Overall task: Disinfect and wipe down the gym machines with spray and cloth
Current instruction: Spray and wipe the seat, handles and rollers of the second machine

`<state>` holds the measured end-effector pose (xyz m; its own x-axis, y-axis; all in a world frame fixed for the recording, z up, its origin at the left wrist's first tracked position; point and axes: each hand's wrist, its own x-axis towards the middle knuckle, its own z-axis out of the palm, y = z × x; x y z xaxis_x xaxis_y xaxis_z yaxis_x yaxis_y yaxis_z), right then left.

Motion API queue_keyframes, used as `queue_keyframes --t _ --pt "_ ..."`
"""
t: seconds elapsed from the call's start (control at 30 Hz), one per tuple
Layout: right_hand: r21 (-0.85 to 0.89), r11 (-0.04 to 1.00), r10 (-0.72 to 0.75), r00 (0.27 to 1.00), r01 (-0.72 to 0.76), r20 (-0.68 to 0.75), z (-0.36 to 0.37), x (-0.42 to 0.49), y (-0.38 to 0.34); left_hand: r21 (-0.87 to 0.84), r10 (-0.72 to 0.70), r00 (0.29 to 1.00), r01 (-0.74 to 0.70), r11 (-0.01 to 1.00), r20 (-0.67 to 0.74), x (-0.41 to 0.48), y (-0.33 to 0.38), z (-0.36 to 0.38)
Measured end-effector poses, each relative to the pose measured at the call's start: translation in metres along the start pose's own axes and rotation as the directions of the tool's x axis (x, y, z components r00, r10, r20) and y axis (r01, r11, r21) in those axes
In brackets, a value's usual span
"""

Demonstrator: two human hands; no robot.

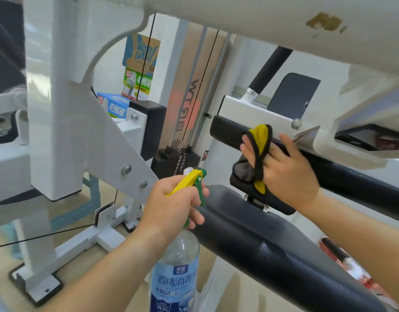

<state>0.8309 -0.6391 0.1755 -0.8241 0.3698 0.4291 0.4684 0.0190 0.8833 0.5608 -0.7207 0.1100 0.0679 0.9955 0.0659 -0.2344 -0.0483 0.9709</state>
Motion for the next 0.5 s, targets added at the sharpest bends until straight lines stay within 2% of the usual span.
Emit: queue_keyframes --t 0.1,0.17,0.23,0.27,0.3,0.33,0.37,0.4,0.43,0.47,0.5 --pt "0.005 1.000 -0.007 1.000 0.007 -0.027 -0.001 -0.023 0.011 -0.010 -0.011 1.000 0.011 1.000 0.009 -0.002 -0.001 0.000" --pt "0.114 0.993 0.039 0.996 -0.030 -0.078 -0.006 -0.032 -0.001 -0.014 -0.017 1.000 0.017 1.000 0.010 -0.003 0.000 0.001" --pt "0.324 0.928 0.197 0.980 -0.182 -0.013 -0.014 -0.041 -0.024 -0.010 -0.016 1.000 0.016 1.000 -0.002 -0.003 0.000 0.003" --pt "0.460 0.824 0.330 0.940 -0.331 0.086 -0.019 -0.045 -0.039 -0.013 -0.014 1.000 0.014 1.000 -0.003 -0.003 0.000 0.004" --pt "0.578 0.646 0.472 0.856 -0.500 0.213 -0.027 -0.043 -0.055 -0.022 -0.011 1.000 0.011 1.000 -0.003 -0.004 0.001 0.006" --pt "0.645 0.394 0.600 0.715 -0.655 0.359 -0.032 -0.038 -0.070 -0.031 -0.007 1.000 0.006 1.000 -0.001 -0.004 0.002 0.007" --pt "0.641 0.079 0.692 0.505 -0.763 0.516 -0.034 -0.029 -0.083 -0.035 -0.004 1.000 0.004 0.999 0.000 -0.005 0.003 0.009" --pt "0.580 -0.332 0.708 0.209 -0.744 0.674 -0.030 -0.018 -0.094 -0.034 -0.004 1.000 0.004 0.999 -0.003 -0.006 0.002 0.010" --pt "0.456 -0.731 0.571 -0.088 -0.507 0.816 -0.024 -0.002 -0.098 -0.030 -0.001 1.000 0.001 1.000 -0.007 -0.006 0.002 0.009" --pt "0.318 -0.939 0.341 -0.243 -0.127 0.908 -0.020 0.012 -0.100 -0.025 0.000 1.000 0.000 1.000 -0.009 -0.007 0.001 0.009" --pt "0.231 -0.957 0.181 -0.259 0.177 0.949 -0.015 0.022 -0.096 -0.018 0.001 1.000 -0.001 1.000 -0.011 -0.008 0.000 0.008"
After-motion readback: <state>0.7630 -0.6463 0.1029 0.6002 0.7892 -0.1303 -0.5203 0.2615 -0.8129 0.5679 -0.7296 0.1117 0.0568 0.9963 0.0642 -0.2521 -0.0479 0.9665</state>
